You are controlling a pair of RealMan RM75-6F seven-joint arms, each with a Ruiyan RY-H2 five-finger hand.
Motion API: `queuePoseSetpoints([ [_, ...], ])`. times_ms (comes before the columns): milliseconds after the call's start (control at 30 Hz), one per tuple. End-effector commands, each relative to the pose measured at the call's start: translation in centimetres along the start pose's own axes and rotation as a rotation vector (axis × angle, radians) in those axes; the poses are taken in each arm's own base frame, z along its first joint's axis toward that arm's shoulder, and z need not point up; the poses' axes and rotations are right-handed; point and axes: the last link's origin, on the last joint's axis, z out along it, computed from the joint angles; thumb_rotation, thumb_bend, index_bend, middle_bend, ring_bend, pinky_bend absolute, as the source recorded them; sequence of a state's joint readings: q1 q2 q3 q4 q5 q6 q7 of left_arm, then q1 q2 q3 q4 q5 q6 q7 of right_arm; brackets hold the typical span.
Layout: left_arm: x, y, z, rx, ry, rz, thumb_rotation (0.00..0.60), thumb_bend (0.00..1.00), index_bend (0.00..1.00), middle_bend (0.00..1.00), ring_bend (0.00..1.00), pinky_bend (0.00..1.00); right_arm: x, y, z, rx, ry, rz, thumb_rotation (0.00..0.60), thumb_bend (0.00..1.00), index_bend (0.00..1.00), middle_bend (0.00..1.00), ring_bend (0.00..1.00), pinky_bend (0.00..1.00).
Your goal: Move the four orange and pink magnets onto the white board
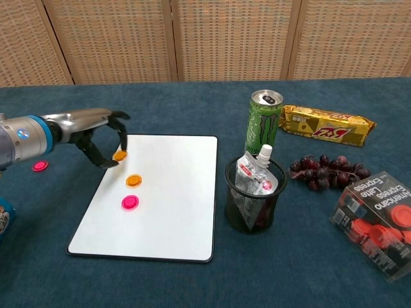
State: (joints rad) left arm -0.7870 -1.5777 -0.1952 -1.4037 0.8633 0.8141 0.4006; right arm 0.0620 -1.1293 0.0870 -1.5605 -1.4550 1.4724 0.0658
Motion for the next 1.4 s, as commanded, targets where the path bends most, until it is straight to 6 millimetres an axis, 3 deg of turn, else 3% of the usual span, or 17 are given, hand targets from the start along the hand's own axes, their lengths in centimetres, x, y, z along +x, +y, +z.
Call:
queuePoseSetpoints([
  [33, -0.9, 4.2, -0.8, -0.093, -0.039, 0.029, 0.6, 0.34, 0.57, 0.0, 0.0, 0.0, 0.0, 0.1, 0.0, -0.002, -0.001, 0.004, 0.6, 0.07, 0.0, 0.0, 0.0, 0.0],
  [233, -1.5, 6.6, 0.2, -0.057, -0.019, 0.074, 0.6, 0.33, 0.57, 0.0, 0.0, 0.0, 0.1, 0.2, -0.1, -0.006, 0.001, 0.009, 0.6, 0.08, 0.0, 0.0, 0.0, 0.0],
  [733, -2.6, 6.4, 1.8, 0.017, -0.026, 0.078, 0.6, 0.33, 0.57, 0.0, 0.0, 0.0, 0.2, 0.3, -0.1, -0.007, 0.001, 0.015, 0.6, 0.08, 0.0, 0.0, 0.0, 0.0],
  [833, -2.7, 6.5, 1.7, 0.011, -0.034, 0.065, 0.6, 0.31, 0.44, 0.0, 0.0, 0.0, 0.2, 0.3, -0.1, -0.008, 0.002, 0.016, 0.6, 0.07, 0.0, 0.0, 0.0, 0.0],
  [933, -2.6, 6.4, 1.6, 0.0, -0.038, 0.057, 0.6, 0.25, 0.23, 0.0, 0.0, 0.0, 0.2, 0.3, -0.1, -0.006, 0.003, 0.015, 0.6, 0.08, 0.0, 0.0, 0.0, 0.0],
  [1100, -2.2, 6.2, 1.4, -0.003, -0.023, 0.05, 0.6, 0.24, 0.19, 0.0, 0.0, 0.0, 0.2, 0.4, -0.1, -0.005, 0.005, 0.013, 0.6, 0.08, 0.0, 0.0, 0.0, 0.0],
  [1200, -1.4, 5.3, 0.7, 0.0, -0.003, 0.028, 0.6, 0.25, 0.19, 0.0, 0.0, 0.0, 0.2, 0.4, -0.2, -0.005, 0.006, 0.012, 0.6, 0.08, 0.0, 0.0, 0.0, 0.0],
  [1400, 0.9, 0.2, -2.5, 0.042, 0.062, 0.039, 0.6, 0.25, 0.19, 0.0, 0.0, 0.0, 0.2, 0.5, -0.3, -0.007, 0.008, 0.014, 0.6, 0.08, 0.0, 0.0, 0.0, 0.0],
])
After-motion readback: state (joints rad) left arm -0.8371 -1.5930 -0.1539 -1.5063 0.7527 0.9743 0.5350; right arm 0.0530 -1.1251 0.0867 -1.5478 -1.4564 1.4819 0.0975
